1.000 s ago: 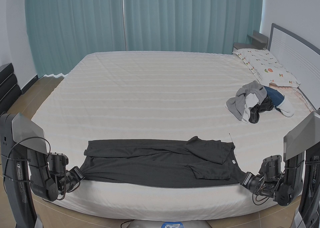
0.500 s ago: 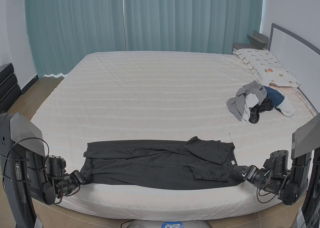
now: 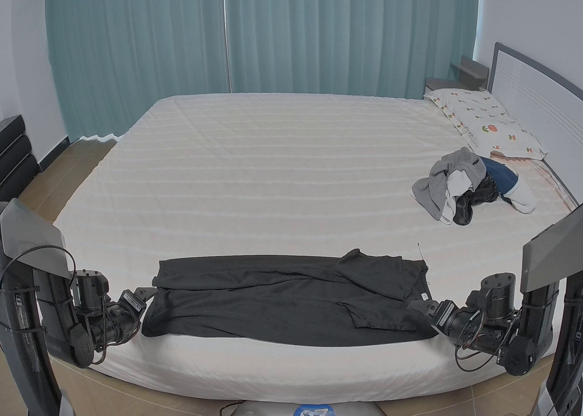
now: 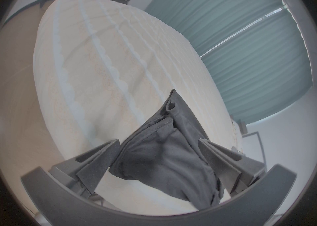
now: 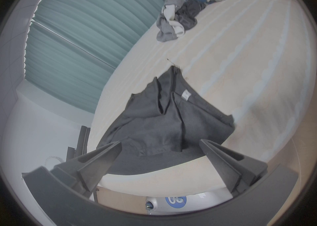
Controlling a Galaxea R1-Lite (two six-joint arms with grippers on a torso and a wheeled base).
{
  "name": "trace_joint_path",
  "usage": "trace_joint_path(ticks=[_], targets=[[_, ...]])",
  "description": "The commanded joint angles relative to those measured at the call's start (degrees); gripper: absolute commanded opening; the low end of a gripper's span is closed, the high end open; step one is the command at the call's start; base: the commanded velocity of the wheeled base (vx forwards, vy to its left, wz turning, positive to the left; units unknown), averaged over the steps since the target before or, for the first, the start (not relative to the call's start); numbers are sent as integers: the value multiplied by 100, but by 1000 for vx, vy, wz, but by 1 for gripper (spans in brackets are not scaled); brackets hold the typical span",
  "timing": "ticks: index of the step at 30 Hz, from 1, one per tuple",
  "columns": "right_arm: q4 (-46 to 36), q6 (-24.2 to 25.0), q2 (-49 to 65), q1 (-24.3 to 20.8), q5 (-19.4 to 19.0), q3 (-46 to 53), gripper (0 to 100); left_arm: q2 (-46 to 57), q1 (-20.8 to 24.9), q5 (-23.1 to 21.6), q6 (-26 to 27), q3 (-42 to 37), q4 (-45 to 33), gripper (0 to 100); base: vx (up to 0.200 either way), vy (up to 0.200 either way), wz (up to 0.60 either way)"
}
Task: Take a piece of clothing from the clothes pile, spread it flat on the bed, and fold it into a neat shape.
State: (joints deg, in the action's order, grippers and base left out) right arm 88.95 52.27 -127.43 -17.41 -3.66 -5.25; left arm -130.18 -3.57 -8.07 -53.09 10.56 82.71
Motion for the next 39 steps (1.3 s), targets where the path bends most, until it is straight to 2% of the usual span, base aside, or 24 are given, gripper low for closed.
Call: trace_joint_path(ticks=[1, 16, 17, 24, 31, 39], targets=[[43, 81, -836, -175, -39, -310, 100, 90, 14, -89, -404, 157, 8, 100, 0, 0, 0], [-10, 125, -1074, -263, 41, -1004, 100, 37, 32, -89, -413, 201, 8, 100, 0, 0, 0], [-19, 125, -1082, -325, 58, -1013, 0, 37, 32, -89, -404, 201, 8, 100, 0, 0, 0], [43, 143, -994, -421, 278, -793, 0, 28, 32, -81, -404, 236, 8, 100, 0, 0, 0], [34, 503, -441, -413, 172, -389, 0, 28, 32, -81, -404, 236, 8, 100, 0, 0, 0], [25, 494, -617, -342, 146, -371, 0, 28, 32, -81, -404, 236, 8, 100, 0, 0, 0]])
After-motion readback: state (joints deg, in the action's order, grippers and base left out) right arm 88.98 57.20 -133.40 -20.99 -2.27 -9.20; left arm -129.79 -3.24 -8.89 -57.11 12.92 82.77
